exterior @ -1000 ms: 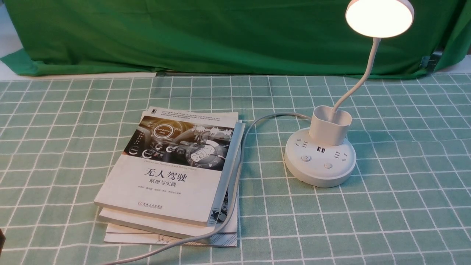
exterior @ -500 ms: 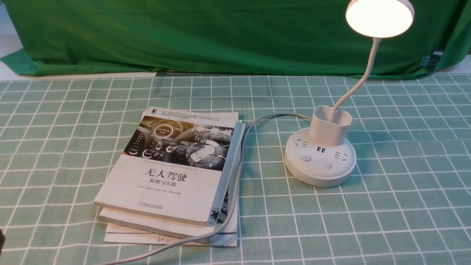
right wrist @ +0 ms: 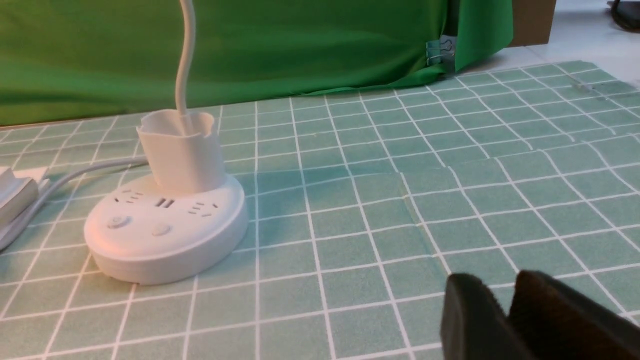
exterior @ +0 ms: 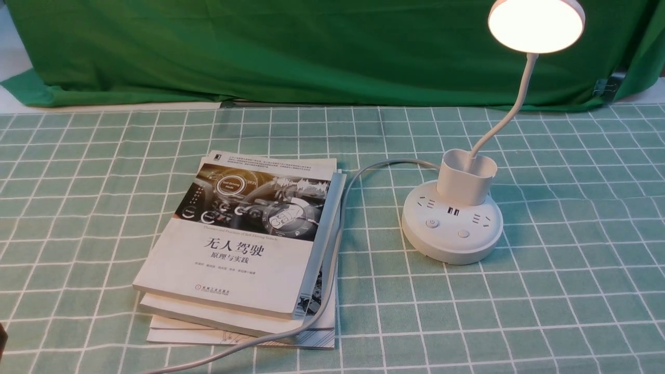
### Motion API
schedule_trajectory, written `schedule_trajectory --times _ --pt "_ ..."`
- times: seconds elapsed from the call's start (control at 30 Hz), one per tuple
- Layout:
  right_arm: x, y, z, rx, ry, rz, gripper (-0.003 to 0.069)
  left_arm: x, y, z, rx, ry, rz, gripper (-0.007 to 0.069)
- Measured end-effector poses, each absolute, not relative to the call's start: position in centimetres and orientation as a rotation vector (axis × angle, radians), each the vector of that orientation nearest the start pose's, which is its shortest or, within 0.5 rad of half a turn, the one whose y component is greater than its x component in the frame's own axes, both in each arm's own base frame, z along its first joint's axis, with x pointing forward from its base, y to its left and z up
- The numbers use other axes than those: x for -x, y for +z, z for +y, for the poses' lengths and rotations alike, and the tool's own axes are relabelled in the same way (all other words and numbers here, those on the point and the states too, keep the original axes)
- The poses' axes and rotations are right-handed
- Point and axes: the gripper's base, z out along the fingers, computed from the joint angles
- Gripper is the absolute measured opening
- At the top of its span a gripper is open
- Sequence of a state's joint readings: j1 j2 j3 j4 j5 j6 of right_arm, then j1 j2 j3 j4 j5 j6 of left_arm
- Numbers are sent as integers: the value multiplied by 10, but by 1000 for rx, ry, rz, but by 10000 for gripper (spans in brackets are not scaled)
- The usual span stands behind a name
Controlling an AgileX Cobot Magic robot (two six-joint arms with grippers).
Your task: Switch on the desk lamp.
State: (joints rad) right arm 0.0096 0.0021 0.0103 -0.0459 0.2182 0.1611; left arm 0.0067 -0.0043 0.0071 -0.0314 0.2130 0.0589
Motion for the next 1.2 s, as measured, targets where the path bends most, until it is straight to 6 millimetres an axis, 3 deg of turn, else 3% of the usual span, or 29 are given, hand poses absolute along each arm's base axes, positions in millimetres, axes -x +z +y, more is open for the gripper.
schedule_trajectory --times 1.2 --pt "-56 189 0 -100 85 1716 237 -56 192 0 -23 20 1699 21"
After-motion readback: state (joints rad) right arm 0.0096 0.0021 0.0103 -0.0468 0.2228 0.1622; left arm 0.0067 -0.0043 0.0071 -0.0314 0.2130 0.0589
